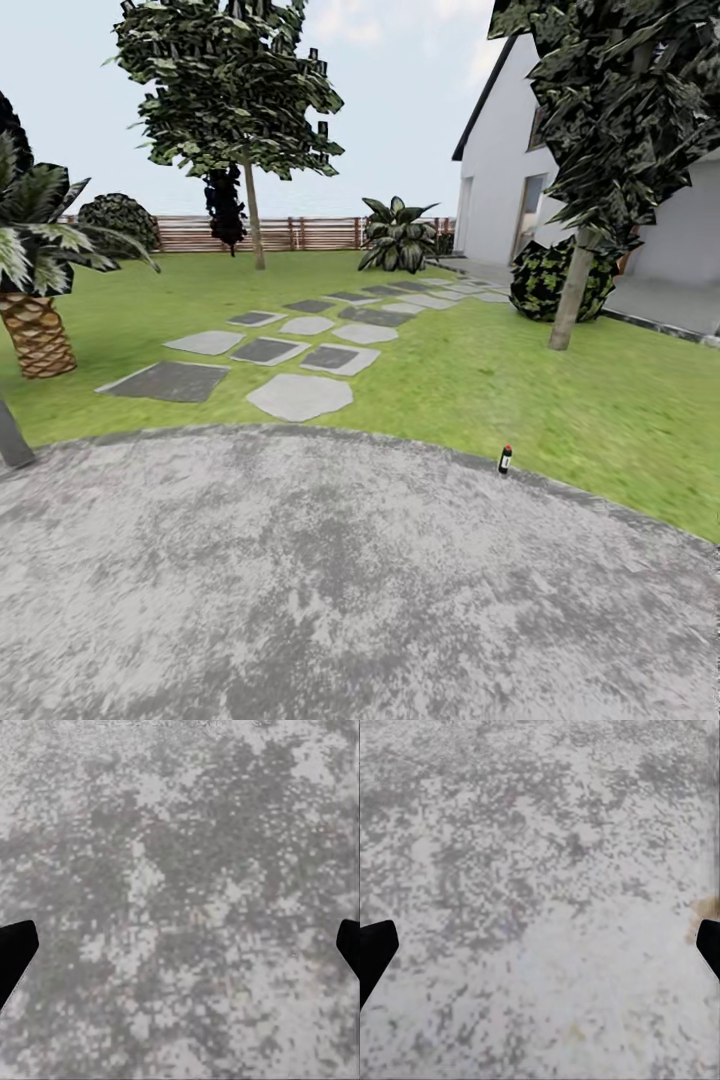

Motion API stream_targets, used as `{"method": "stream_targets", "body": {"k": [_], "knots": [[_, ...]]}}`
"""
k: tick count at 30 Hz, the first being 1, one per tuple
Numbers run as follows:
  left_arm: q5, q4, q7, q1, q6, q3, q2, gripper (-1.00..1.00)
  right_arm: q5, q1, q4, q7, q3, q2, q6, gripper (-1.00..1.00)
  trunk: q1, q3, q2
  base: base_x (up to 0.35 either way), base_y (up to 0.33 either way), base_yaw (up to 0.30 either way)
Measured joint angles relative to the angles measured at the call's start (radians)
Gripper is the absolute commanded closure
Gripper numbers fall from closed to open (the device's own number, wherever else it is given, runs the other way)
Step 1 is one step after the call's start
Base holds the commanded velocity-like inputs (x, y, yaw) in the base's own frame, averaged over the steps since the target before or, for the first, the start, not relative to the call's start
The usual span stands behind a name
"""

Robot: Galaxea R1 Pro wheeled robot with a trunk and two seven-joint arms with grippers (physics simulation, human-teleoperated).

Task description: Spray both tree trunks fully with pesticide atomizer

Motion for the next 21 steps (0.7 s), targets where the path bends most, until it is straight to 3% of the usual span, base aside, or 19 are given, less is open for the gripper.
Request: {"method": "stream_targets", "body": {"k": [21], "knots": [[0.000, 0.000, 0.000, 0.000, 0.000, 0.000, 0.000, -1.00, 0.000, 0.000, 0.000, 0.001, 0.000, 0.000, 0.000, -1.00, 0.000, 0.014, 0.000, 0.340, 0.002, -0.272]]}}
